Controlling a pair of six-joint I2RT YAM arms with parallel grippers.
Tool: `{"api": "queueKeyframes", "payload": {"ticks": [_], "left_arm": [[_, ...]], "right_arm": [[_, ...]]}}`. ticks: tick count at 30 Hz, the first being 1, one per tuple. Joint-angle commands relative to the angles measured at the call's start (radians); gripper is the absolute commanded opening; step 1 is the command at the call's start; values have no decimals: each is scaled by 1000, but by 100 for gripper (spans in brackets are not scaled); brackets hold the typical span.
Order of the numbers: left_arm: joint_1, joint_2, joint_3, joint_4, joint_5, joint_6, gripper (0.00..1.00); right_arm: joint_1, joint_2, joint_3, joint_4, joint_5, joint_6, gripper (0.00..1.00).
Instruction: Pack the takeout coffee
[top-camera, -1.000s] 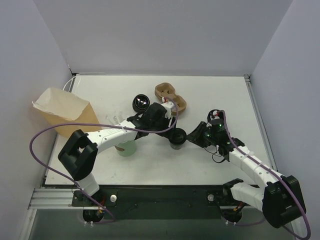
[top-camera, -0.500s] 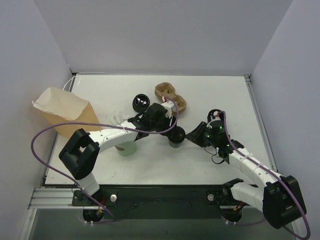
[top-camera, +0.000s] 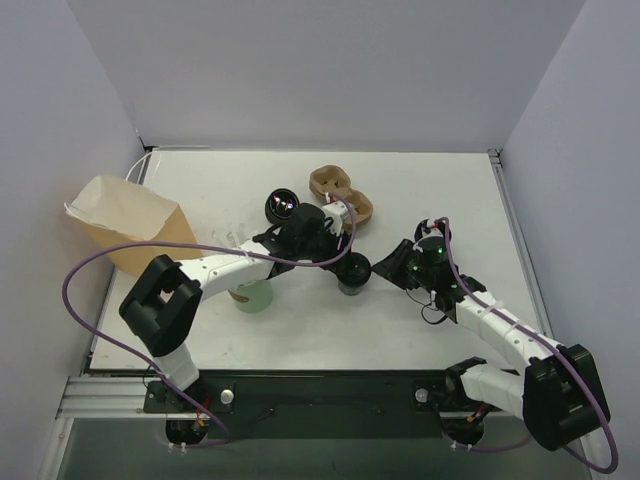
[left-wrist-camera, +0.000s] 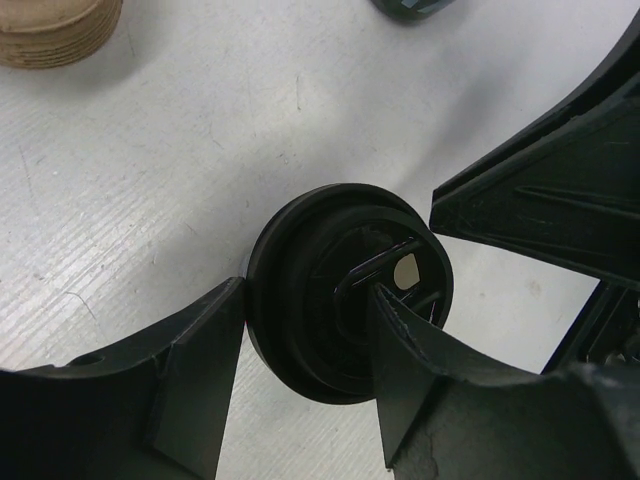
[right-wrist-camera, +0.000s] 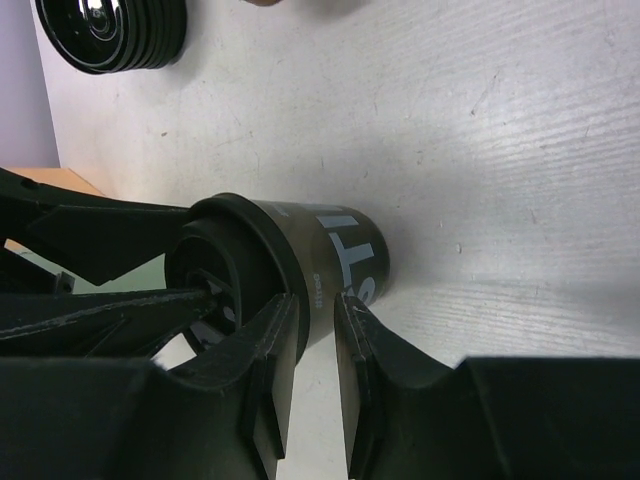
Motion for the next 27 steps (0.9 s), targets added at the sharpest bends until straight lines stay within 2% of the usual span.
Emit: {"api": "queueKeyframes", "payload": {"ticks": [1,13,16,22,27], "left_arm": [[16,68,-31,-68,47,68,59],[19,115,-34,-28,99,73,58],[18,125,-40,-25,95,71,57],[18,123,-101,-4,18,31,56],[19,112,-196,122,4,-24,55]], "right_arm": [[-7,17,62,71,39,-9,23],[10,71,45,128,73,23,24],[39,85,25,104,119,43,21],[160,82,-100,30,266,148,18],[280,85,-182,28,375,239,18]]}}
